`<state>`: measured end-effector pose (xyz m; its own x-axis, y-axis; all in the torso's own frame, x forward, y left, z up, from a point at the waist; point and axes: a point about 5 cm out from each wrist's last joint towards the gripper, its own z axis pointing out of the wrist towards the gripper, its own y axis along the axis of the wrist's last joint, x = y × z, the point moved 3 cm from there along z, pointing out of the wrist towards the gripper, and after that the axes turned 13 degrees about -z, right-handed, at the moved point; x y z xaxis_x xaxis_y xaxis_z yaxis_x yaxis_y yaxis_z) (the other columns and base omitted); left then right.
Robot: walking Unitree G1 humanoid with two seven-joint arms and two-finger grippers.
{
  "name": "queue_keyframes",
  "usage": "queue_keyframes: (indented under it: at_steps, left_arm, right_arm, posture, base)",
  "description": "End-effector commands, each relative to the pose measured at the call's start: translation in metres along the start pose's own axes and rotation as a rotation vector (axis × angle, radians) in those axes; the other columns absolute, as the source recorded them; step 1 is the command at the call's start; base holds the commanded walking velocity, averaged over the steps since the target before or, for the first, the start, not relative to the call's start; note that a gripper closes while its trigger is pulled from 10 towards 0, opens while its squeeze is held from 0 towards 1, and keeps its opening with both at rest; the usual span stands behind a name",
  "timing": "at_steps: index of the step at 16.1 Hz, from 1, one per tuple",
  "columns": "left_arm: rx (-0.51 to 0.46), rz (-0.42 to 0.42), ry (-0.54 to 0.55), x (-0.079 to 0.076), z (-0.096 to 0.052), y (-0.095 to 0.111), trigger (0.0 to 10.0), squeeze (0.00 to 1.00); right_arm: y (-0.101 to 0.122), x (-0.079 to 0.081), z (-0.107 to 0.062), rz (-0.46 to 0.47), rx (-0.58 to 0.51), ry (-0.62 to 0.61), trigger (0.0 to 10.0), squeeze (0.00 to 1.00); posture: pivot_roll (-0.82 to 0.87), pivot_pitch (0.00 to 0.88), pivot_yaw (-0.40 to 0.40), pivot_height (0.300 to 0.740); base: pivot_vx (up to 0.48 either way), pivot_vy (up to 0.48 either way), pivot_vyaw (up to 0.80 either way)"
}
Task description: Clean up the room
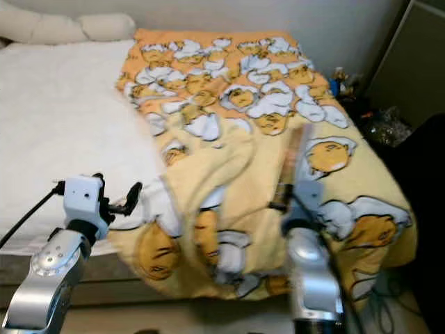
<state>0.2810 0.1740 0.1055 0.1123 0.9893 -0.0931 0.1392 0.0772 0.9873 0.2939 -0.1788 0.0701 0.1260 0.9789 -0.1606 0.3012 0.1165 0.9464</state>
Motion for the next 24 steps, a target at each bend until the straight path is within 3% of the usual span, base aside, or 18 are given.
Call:
queue_keyframes:
  at_steps: [1,24]
  left_arm:
    - [0.005,0.021,0.012,0.0043,-0.0006,-0.0003,10.0,0.51]
    - [-0.008,0.049,0.021,0.0041,0.0024,-0.0031,10.0,0.51]
  right_arm:
    - [0.0206,0.01,-0.0005,0.031,-0.089,0.033,10.0,0.0]
    - [0.0166,0.0148,-0.0014,-0.024,-0.114,0.055,10.0,0.0]
  posture:
    - [-0.06,0.0,-0.005,0.74]
    - [-0.05,0.0,-0.011,0.74]
  base:
    - [0.0,0.472,0.0]
    - [0.0,0.464,0.0]
